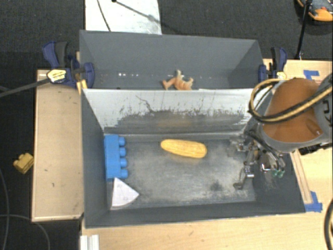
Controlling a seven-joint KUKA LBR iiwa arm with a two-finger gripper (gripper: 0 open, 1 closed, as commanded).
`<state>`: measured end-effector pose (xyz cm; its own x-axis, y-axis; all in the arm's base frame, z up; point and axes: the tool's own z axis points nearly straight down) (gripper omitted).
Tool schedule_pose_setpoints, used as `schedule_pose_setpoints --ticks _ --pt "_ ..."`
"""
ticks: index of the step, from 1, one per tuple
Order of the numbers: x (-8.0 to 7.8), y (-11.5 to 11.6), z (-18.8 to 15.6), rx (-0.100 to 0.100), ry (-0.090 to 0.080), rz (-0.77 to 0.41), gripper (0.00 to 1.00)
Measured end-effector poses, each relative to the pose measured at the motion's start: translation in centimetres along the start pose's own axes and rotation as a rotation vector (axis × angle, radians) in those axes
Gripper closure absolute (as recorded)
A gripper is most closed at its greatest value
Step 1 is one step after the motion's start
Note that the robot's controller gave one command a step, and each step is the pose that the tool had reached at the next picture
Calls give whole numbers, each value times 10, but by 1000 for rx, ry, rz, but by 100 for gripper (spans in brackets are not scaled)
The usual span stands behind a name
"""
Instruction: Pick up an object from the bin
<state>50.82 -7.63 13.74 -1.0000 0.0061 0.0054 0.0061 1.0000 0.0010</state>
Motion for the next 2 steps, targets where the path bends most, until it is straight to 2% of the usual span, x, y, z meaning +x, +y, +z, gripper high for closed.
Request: schedule_pose_setpoints --ticks 1,2 --pt "-2 0 -4 1 -8 -3 0" --pt "-47 39 25 3 -12 -100 0"
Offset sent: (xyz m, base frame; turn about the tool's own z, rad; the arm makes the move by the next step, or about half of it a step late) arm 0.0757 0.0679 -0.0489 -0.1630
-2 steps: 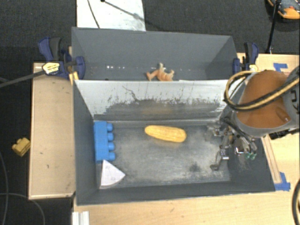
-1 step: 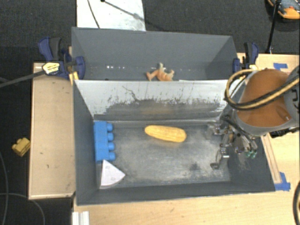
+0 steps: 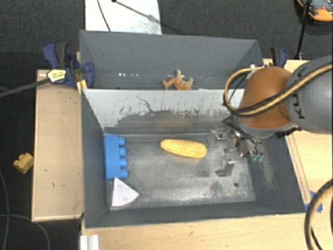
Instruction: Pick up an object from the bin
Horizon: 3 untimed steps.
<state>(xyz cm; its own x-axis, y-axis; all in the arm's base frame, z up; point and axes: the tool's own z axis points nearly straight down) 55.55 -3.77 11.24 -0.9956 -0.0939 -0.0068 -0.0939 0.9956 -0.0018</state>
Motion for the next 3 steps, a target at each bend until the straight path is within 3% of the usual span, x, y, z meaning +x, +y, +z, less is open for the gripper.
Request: schedule_pose_setpoints --ticks 1,2,3 --pt "1 30 29 -2 0 -9 0" --pt "-5 34 37 -3 7 -4 0" --pt "-21 71 38 -2 2 -135 0"
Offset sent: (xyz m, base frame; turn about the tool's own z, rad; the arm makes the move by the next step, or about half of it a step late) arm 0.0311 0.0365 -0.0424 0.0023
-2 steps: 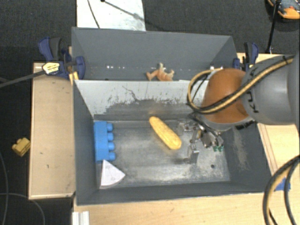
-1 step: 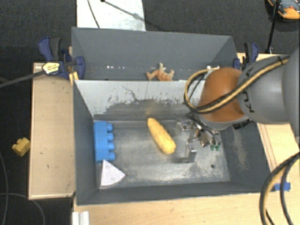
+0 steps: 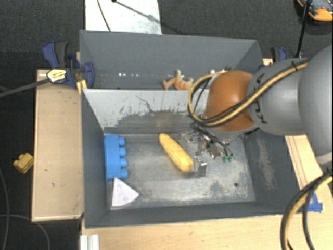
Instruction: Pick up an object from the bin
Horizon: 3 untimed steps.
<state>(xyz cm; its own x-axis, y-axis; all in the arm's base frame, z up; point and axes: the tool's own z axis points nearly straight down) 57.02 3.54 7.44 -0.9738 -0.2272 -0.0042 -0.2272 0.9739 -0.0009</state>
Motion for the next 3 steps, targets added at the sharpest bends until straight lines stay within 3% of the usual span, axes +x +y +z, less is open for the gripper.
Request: schedule_pose_setpoints --ticks 1,2,3 --pt "43 1 -3 0 3 265 100" --pt "43 1 -3 0 3 262 0" --pt "43 1 -3 -1 3 261 0"
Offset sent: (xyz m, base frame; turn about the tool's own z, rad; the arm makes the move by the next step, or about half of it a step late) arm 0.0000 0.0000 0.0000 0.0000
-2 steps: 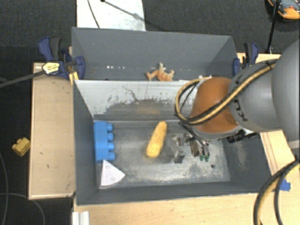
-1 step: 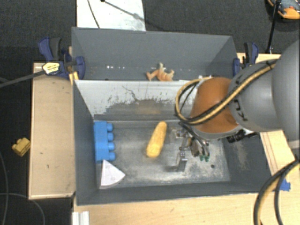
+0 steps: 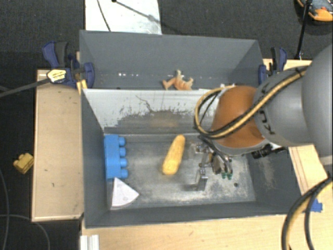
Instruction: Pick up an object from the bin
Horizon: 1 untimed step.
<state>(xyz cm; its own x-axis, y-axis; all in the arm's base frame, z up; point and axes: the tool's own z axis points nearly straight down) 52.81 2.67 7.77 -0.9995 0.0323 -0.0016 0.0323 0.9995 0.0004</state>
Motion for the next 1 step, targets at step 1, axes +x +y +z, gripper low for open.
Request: schedule_pose_setpoints --ticks 1 --pt "-3 22 -5 3 1 -160 0"
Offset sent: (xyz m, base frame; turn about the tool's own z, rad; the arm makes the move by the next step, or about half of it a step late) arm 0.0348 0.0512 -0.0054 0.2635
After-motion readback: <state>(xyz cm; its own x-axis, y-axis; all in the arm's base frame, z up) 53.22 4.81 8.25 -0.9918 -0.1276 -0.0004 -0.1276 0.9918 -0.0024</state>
